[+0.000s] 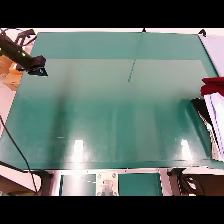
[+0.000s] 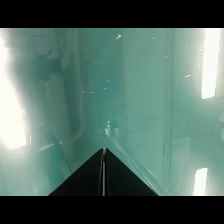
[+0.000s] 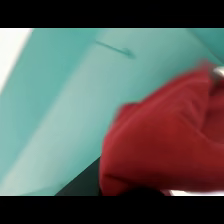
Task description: Fold the shirts.
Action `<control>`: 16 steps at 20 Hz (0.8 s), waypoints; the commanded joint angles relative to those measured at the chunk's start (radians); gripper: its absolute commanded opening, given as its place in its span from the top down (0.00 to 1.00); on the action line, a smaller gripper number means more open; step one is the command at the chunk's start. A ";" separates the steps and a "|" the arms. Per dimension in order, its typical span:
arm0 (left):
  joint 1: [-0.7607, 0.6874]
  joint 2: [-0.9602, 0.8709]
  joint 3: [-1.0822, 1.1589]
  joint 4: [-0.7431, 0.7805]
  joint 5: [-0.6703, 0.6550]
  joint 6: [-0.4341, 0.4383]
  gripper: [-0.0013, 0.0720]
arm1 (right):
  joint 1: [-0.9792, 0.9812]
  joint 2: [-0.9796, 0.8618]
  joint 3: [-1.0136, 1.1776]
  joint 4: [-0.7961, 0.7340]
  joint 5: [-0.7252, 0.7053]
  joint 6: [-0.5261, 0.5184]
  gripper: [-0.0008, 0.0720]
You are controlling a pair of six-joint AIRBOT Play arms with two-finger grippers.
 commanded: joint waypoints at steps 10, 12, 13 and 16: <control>0.001 0.000 0.000 -0.026 -0.014 0.000 0.95 | -0.044 0.072 -0.427 -0.764 0.183 0.071 0.97; 0.001 0.000 0.000 -0.026 -0.011 0.000 0.95 | -0.044 0.071 -0.525 -0.794 0.152 0.071 0.90; 0.001 0.000 0.000 -0.026 -0.005 0.000 0.95 | -0.044 0.071 -0.565 -0.794 0.126 0.071 0.62; 0.001 0.000 0.000 -0.029 -0.003 -0.001 0.95 | -0.026 0.064 -0.605 -0.762 0.109 0.071 0.23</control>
